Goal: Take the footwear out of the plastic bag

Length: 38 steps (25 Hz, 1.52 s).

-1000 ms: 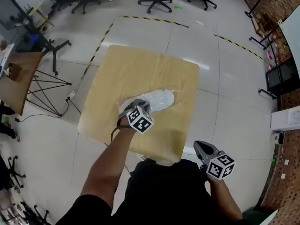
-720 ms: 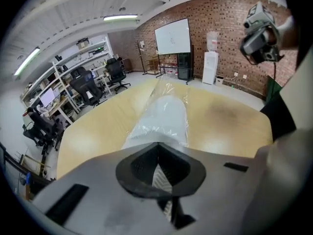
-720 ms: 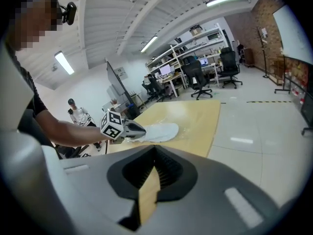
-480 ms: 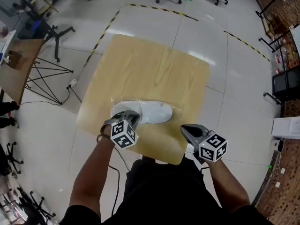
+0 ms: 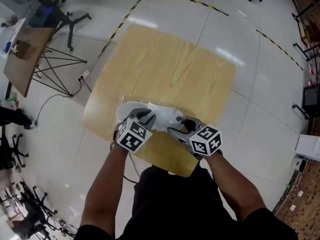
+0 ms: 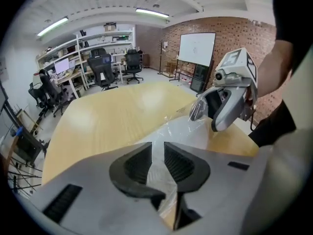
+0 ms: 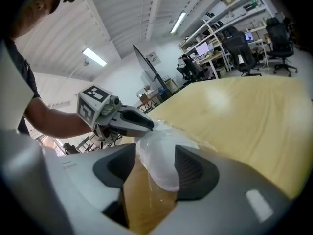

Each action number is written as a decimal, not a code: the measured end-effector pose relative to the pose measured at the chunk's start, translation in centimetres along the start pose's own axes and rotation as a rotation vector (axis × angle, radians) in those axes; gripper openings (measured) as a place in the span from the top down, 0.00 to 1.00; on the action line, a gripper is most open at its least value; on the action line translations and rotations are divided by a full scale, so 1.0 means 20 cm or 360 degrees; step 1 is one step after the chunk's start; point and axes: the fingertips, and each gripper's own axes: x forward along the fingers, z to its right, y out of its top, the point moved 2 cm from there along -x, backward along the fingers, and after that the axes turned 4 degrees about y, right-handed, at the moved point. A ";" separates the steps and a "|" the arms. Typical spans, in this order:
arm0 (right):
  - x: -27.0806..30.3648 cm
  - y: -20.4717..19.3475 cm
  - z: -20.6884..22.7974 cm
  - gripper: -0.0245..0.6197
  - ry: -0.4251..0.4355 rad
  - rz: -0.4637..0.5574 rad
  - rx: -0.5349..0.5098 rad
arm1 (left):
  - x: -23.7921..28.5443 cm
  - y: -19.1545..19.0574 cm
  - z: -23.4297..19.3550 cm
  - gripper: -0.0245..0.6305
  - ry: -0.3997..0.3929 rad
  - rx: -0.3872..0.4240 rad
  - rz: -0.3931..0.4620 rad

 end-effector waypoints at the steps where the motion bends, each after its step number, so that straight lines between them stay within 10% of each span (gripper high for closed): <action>1: 0.02 0.00 -0.02 0.58 0.0026 -0.0009 -0.0014 | 0.02 -0.02 0.00 0.83 0.0010 -0.0019 -0.0027; 7: 0.01 -0.08 -0.15 0.81 0.0179 -0.0069 -0.0041 | 0.04 -0.04 -0.02 0.84 0.0034 -0.0154 -0.0014; 14: -0.21 -0.12 -0.19 0.84 0.0344 0.0134 0.0209 | 0.04 -0.03 -0.02 0.84 0.0008 -0.0158 0.0022; 21: -0.17 -0.01 0.02 0.62 0.0207 0.0342 0.0482 | 0.05 -0.02 -0.01 0.84 0.0003 -0.0144 0.0024; 27: -0.08 -0.12 0.03 0.96 0.0044 0.0052 0.0476 | 0.06 -0.02 -0.01 0.84 0.0008 -0.0142 0.0032; 38: -0.36 -0.12 0.10 0.85 0.0011 0.0342 0.0806 | 0.06 -0.02 -0.02 0.84 0.0013 -0.0054 0.0057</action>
